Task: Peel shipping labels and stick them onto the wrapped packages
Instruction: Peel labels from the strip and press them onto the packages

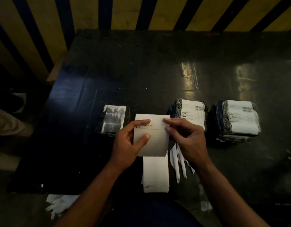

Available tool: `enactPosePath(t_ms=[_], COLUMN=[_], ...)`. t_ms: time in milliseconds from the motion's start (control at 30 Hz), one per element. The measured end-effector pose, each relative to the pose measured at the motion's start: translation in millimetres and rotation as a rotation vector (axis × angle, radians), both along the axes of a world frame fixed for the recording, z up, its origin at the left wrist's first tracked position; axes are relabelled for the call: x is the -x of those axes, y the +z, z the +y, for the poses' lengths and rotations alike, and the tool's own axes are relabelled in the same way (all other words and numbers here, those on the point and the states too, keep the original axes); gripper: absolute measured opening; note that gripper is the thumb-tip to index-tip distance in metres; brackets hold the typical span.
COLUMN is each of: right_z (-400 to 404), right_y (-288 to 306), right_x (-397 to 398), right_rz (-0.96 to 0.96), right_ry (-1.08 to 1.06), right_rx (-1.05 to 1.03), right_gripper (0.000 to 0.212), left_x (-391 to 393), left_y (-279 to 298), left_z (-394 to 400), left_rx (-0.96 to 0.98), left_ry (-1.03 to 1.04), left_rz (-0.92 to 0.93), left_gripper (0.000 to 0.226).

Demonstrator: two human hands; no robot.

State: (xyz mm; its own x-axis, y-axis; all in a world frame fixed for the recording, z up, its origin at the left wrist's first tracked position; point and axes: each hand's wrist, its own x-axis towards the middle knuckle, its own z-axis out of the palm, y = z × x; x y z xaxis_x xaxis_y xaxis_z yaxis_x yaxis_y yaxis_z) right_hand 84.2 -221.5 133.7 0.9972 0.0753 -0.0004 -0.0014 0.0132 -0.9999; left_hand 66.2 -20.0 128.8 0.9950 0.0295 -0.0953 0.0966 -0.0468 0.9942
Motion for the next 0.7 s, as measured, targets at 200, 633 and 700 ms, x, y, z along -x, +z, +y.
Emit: enactPosePath(t_ms=[200,633,700], right_z=[7,5,5], right_y=[15,35,35], right_x=[-4,-25,-25], right_rz=[-0.060,-0.114,-0.111], right_ry=[0.062,0.015,0.015], right_rx=[0.011,0.076,0.082], right_gripper=[0.021,0.019,0.019], left_x=[-2,-3,-3], left_y=[22,34,34], left_z=[10,16,16], left_rx=[-0.024,-0.082,-0.088], left_ry=[0.073,0.052,0.047], left_rz=[-0.061,-0.087,-0.086], left_gripper=[0.035,0.034,0.034])
